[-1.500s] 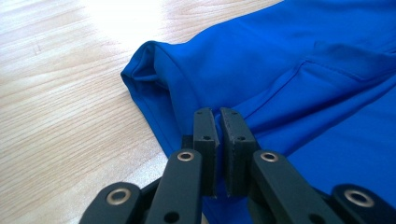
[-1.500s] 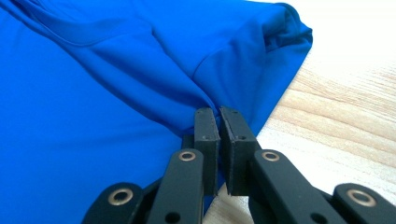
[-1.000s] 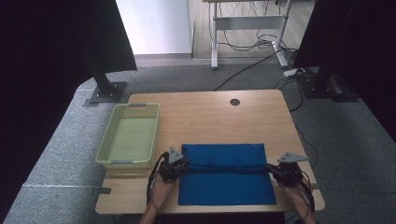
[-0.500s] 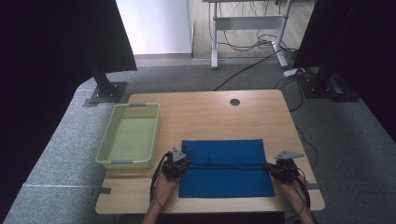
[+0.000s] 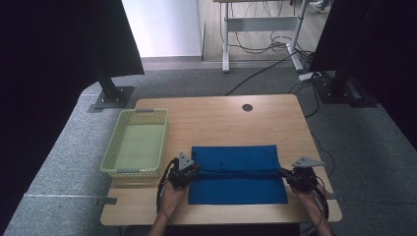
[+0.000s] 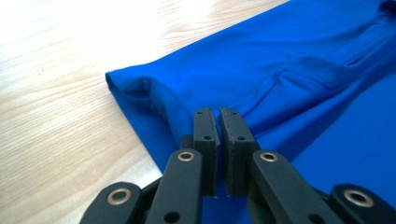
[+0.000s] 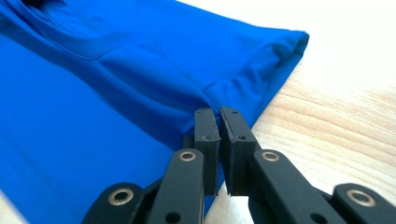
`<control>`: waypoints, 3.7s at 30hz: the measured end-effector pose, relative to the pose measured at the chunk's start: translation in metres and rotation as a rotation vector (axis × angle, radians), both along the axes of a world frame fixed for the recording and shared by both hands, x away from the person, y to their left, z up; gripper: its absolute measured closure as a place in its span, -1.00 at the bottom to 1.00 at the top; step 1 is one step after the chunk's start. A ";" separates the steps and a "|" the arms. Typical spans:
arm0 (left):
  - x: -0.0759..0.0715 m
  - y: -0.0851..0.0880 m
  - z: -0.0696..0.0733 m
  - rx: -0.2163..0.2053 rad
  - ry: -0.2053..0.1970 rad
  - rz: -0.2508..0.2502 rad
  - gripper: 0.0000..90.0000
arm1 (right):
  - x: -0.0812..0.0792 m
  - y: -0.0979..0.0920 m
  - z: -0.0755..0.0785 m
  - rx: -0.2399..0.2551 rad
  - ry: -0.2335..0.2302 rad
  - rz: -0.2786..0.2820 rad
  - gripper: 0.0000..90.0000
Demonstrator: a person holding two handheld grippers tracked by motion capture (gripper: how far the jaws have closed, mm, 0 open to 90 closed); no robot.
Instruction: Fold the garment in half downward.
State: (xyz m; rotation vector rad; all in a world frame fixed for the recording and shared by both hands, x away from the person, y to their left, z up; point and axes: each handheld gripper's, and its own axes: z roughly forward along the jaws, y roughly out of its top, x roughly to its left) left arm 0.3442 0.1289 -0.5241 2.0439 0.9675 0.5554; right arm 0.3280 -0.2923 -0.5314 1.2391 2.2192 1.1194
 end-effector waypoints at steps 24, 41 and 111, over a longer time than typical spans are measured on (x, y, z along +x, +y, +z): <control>0.004 -0.001 -0.023 0.023 0.069 0.000 0.89 | -0.001 -0.005 -0.021 0.002 0.081 0.009 0.89; -0.014 0.011 -0.025 -0.014 0.113 -0.038 0.79 | -0.021 -0.013 -0.023 0.050 0.094 0.054 0.88; -0.022 -0.039 -0.017 -0.058 0.166 -0.329 0.81 | -0.021 0.055 -0.010 0.049 0.026 0.272 0.72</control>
